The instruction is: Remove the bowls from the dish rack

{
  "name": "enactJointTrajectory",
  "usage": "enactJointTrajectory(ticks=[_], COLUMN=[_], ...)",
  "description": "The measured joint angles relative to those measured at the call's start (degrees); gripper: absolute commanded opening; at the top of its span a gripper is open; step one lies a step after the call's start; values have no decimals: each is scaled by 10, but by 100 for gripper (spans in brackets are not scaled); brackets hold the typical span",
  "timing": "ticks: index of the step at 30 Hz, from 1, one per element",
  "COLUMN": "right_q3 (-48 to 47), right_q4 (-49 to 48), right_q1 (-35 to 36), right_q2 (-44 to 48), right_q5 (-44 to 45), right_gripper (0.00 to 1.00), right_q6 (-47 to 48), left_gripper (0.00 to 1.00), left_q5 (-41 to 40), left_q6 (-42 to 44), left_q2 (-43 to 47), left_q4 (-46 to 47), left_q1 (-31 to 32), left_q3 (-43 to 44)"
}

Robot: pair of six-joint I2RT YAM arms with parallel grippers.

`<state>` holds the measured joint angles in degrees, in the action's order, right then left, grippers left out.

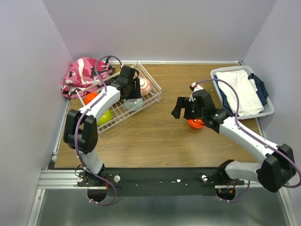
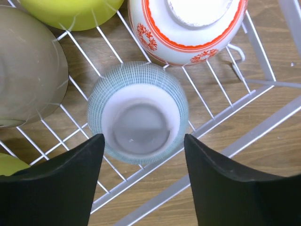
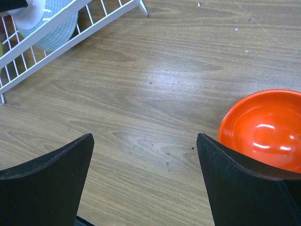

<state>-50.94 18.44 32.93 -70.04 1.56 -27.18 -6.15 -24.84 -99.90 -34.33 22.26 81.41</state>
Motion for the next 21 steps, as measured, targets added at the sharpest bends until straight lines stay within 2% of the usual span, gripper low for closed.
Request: enactJointTrajectory(ticks=[7, 14, 21], right_q3=[0, 0, 10], right_q4=[0, 0, 0], right_q1=[0, 0, 0], right_q2=[4, 4, 12], right_q5=[0, 0, 0], right_gripper=[98, 98, 98], right_q6=[-3, -5, -9], left_gripper=[99, 99, 99], left_q5=[0, 7, 48], left_q6=[-26, -64, -123], left_q2=[90, 206, 285], left_q4=[45, 108, 164], left_q1=[0, -22, -82], left_q3=[-64, -157, -274])
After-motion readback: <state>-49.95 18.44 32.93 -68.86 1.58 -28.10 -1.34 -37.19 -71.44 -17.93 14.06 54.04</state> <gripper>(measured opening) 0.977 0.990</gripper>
